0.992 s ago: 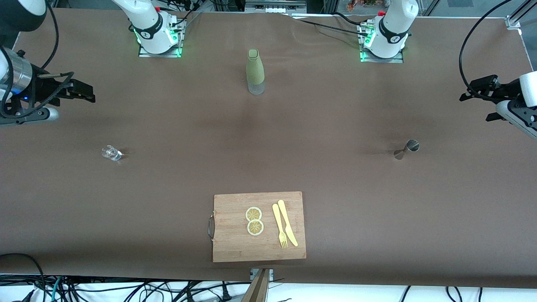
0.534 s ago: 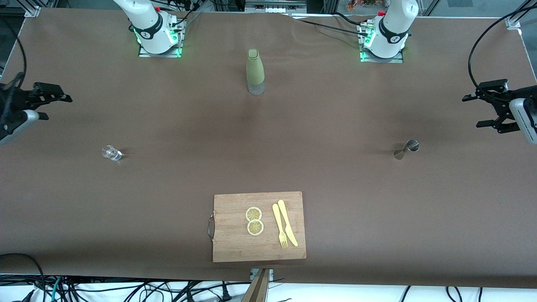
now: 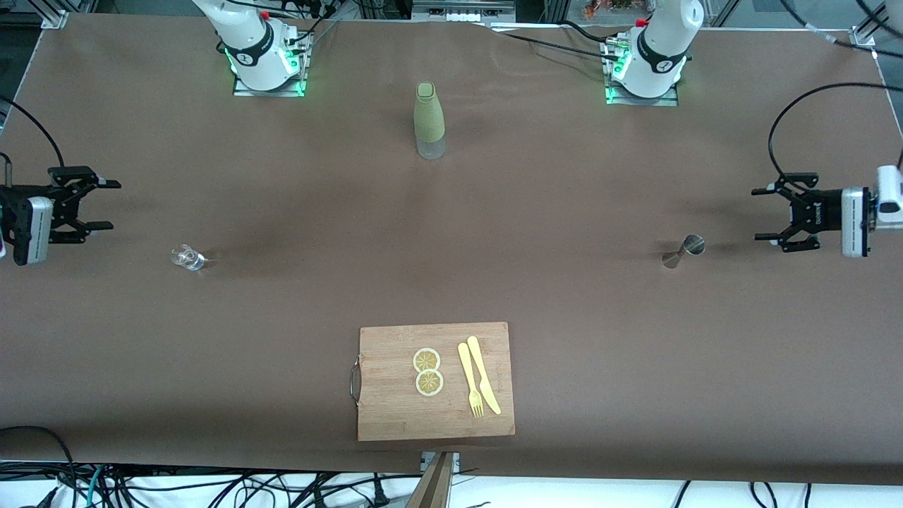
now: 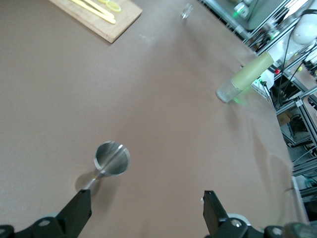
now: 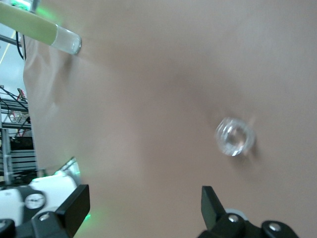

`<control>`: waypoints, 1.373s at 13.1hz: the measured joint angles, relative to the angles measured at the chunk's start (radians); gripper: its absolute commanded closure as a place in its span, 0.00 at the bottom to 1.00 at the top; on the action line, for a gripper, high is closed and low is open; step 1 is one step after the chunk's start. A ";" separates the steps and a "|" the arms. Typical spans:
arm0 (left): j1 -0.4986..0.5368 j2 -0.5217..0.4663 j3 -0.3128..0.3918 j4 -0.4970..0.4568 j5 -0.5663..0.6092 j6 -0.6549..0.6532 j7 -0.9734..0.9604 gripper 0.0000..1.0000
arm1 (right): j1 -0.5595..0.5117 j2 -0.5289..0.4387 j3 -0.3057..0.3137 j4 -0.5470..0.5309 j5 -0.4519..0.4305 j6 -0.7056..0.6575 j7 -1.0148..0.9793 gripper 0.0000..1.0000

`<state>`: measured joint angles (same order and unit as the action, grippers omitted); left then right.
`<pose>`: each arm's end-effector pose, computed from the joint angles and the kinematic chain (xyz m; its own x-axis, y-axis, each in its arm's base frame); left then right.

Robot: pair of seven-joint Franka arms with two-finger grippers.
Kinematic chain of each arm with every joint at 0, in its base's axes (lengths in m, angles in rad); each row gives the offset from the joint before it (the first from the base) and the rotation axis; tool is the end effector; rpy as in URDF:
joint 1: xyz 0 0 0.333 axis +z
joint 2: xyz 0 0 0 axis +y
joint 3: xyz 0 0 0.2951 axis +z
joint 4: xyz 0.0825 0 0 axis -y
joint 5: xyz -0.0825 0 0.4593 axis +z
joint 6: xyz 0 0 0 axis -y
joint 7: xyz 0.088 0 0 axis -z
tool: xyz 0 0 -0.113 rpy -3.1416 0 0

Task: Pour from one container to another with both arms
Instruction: 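Close the right gripper on the glass while the left gripper grasps the jigger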

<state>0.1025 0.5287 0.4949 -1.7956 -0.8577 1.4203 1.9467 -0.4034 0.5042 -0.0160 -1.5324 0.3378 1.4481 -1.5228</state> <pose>0.5598 0.2599 0.1982 0.5510 -0.5350 0.6404 -0.8239 -0.2269 0.5193 0.6341 -0.2371 0.2820 0.5562 0.7886 0.2621 0.7521 -0.3435 -0.5624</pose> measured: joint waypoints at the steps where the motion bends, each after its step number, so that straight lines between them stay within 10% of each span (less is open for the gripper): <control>1: 0.020 0.049 0.000 -0.003 -0.040 0.000 0.084 0.00 | -0.014 0.027 0.000 0.000 0.032 0.025 -0.090 0.00; 8: 0.095 0.245 -0.009 -0.036 -0.326 -0.047 0.590 0.00 | -0.145 0.223 0.000 0.004 0.315 0.107 -0.705 0.00; 18: 0.096 0.409 -0.093 -0.032 -0.489 -0.119 0.795 0.00 | -0.155 0.425 0.003 0.012 0.523 0.157 -0.941 0.00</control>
<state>0.1986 0.9381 0.4023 -1.8272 -1.3470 1.3016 2.7413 -0.5579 0.9296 -0.0130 -1.5202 0.8606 1.6049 -2.4639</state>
